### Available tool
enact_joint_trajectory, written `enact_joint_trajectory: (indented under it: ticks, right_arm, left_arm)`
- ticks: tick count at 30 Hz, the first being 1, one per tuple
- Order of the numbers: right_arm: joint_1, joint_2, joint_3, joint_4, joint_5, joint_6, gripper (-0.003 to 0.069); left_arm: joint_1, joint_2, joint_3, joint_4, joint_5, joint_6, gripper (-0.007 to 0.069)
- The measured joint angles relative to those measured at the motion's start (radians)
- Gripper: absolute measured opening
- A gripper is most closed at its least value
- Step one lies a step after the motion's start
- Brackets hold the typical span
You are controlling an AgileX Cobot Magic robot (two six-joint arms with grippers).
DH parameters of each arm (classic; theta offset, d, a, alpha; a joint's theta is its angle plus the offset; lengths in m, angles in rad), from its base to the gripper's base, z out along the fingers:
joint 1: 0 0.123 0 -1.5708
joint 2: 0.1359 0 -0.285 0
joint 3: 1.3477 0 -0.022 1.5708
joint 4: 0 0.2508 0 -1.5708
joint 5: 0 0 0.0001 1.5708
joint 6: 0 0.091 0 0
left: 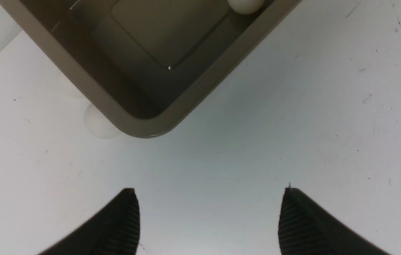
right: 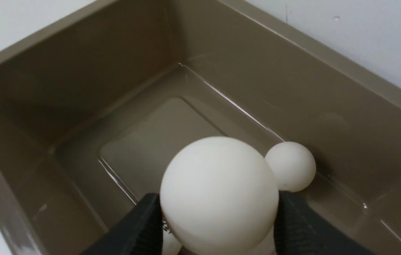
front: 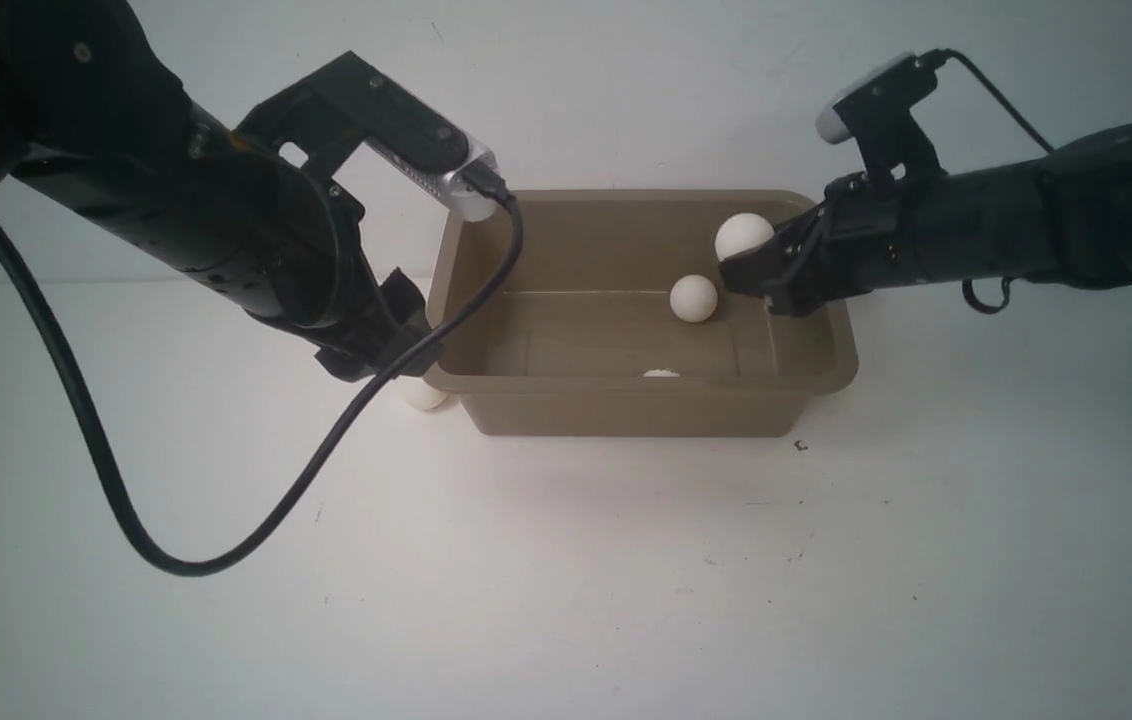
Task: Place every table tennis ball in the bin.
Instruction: Use the right arm to put the table tennis ball into the box, then use the right arm to clamp the table tennis ball closest to it
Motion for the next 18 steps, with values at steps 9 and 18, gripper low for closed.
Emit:
enact_joint_trajectory:
  ticks: [9, 18]
  right_arm:
    - [0.000, 0.003, -0.008, 0.014, -0.048, -0.015, 0.0507]
    - [-0.089, -0.099, -0.008, 0.015, -0.089, 0.016, 0.0507]
  left_arm:
    - [0.000, -0.172, 0.000, -0.012, -0.001, 0.000, 0.0469]
    - [0.000, -0.283, -0.004, -0.021, -0.086, 0.001, 0.0469]
